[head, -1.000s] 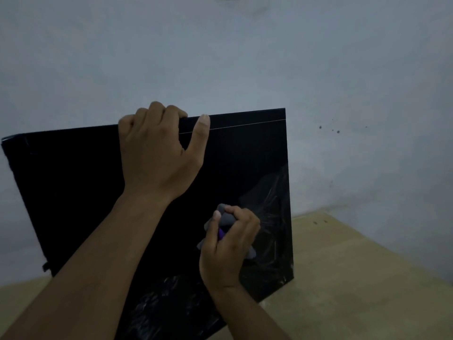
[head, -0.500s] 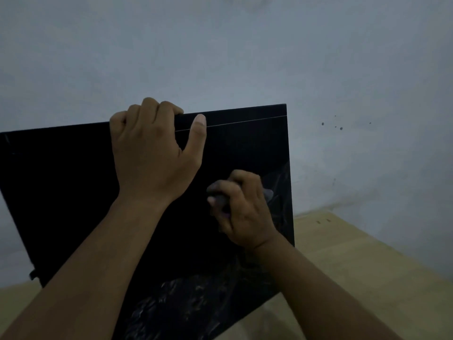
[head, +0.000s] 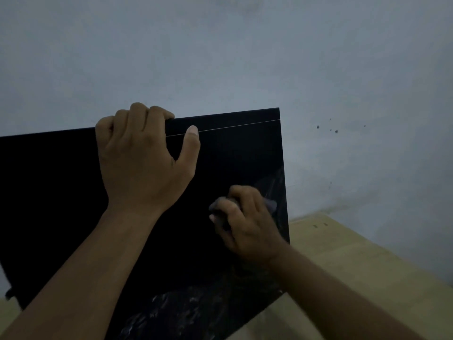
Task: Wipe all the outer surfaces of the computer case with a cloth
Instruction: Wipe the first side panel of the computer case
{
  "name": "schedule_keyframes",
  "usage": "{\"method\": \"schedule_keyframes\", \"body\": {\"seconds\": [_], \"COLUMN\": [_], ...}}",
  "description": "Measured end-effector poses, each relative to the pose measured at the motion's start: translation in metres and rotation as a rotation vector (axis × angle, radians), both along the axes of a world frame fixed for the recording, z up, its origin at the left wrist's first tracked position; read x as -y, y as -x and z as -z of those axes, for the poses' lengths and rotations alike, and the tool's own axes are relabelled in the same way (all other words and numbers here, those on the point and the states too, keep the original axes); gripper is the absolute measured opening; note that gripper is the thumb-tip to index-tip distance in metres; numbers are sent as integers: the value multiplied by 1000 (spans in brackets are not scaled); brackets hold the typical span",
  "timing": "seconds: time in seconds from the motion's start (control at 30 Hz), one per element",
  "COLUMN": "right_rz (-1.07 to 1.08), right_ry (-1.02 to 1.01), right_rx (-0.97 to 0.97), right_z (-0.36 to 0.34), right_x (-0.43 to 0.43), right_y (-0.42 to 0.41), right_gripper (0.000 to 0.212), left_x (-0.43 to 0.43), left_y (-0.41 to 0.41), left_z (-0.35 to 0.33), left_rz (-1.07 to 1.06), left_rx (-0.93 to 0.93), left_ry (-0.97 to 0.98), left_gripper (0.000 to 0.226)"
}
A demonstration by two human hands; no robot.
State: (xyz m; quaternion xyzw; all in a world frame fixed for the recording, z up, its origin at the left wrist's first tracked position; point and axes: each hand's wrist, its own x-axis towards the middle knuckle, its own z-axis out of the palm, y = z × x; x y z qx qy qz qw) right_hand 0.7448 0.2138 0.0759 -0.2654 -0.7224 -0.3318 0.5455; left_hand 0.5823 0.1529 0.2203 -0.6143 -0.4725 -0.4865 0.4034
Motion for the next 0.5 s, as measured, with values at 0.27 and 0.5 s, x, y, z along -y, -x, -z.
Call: {"method": "schedule_keyframes", "body": {"seconds": [0.27,0.5], "right_rz": [-70,-78], "right_ry": [80,295], "right_rx": [-770,-1217], "right_z": [-37,16], "right_x": [-28,-5], "right_y": [-20,29], "right_gripper": [18,14], "left_x": [-3,-3], "left_y": [-1,0], "left_z": [1,2], "left_rz": [8,7], "left_rx": [0,-2], "left_ry": [-21,-35], "left_gripper": [50,50]}}
